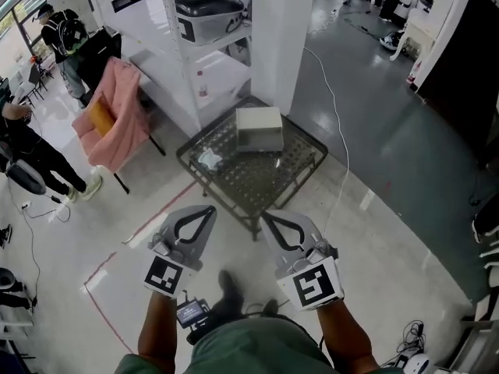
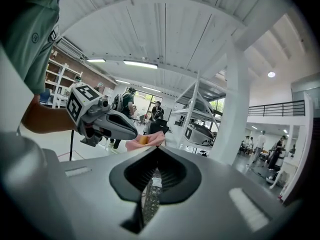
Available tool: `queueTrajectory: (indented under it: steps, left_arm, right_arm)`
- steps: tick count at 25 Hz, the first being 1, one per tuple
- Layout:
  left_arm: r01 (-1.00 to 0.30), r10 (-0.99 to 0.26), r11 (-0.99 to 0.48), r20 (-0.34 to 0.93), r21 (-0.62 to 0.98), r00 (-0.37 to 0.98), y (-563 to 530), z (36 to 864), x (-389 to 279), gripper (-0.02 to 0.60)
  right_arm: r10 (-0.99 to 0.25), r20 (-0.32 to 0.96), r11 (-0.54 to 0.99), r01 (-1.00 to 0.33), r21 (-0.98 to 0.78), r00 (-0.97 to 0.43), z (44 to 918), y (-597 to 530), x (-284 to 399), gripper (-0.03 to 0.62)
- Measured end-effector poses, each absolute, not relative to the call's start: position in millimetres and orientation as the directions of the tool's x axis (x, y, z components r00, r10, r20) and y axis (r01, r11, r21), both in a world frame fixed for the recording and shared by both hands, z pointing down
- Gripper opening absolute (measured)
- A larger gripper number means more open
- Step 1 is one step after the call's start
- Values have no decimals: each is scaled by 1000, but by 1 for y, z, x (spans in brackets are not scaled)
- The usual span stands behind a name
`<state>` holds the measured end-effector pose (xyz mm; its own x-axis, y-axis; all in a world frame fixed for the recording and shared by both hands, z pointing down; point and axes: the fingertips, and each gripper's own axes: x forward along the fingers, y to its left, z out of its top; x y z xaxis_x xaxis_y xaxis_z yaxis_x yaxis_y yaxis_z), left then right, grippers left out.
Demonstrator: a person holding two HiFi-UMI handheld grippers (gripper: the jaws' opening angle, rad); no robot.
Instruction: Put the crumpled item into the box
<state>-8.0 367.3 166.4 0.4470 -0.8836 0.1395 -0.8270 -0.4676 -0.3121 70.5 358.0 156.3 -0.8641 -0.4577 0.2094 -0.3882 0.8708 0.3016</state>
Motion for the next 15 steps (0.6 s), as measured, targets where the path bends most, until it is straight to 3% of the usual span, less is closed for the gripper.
queueTrajectory:
  steps: [15]
  left_arm:
    - [-796,-840,-539,99,-275,534,281,165,-129,3]
  right_arm:
    - [-543,235,826,-462,322,-806,153,285,-47,3]
